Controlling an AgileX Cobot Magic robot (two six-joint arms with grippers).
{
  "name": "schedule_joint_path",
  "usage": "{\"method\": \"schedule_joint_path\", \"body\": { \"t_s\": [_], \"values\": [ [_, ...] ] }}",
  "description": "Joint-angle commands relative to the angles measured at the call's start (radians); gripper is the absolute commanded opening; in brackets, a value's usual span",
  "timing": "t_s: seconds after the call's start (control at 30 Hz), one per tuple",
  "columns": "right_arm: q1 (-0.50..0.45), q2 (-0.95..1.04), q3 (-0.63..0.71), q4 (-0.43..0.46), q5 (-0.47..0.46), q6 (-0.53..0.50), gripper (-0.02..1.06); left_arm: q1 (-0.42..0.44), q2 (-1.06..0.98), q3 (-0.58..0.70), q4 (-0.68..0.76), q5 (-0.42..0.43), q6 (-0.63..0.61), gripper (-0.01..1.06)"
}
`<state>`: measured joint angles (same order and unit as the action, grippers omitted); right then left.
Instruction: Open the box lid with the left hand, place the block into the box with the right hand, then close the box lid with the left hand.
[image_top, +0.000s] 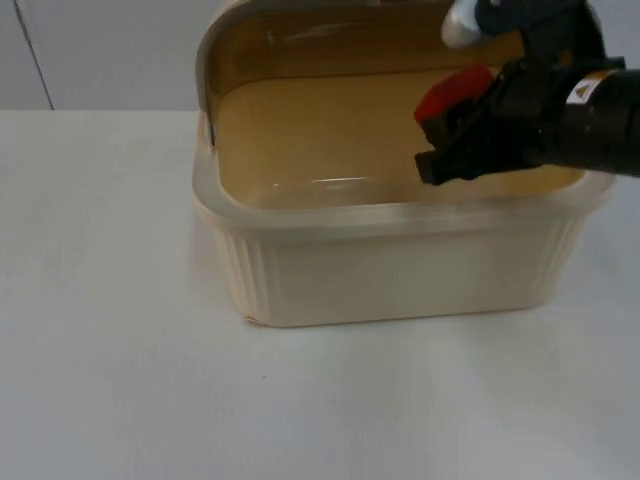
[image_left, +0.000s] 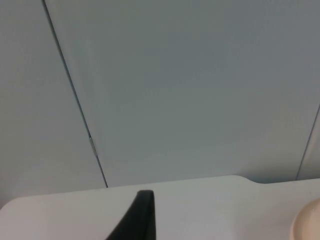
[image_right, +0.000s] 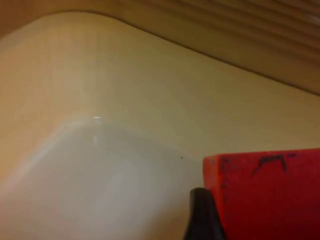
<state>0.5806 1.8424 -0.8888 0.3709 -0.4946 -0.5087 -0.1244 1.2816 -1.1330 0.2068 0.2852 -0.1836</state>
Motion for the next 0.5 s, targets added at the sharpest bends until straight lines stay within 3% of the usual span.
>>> {"method": "schedule_joint_path", "body": {
  "t_s": [0.0, 0.1, 0.23, 0.27, 0.37, 0.47],
  "values": [
    [-0.004, 0.022, -0.022, 0.000, -0.055, -0.004, 0.04, -0.005, -0.003, 0.000, 0.005, -0.005, -0.008, 1.04],
    [-0.004, 0.049, -0.058, 0.000, -0.048, -0.004, 0.15, -0.005, -0.003, 0.000, 0.005, -0.005, -0.008, 1.04],
    [-0.004, 0.089, -0.144, 0.000, 0.024, 0.007, 0.51, -0.005, -0.003, 0.000, 0.010, 0.015, -0.008, 1.04],
    [-0.004, 0.089, -0.144, 0.000, 0.024, 0.007, 0.51, -0.005, -0.003, 0.000, 0.010, 0.015, -0.008, 1.04],
    [-0.004, 0.096, -0.184, -0.002, 0.076, 0.007, 0.83, -0.005, -0.003, 0.002, 0.017, 0.023, -0.008, 1.04],
    [-0.004, 0.096, -0.192, -0.002, 0.118, 0.007, 0.92, -0.005, -0.003, 0.002, 0.019, 0.023, -0.008, 1.04]
  ]
}}
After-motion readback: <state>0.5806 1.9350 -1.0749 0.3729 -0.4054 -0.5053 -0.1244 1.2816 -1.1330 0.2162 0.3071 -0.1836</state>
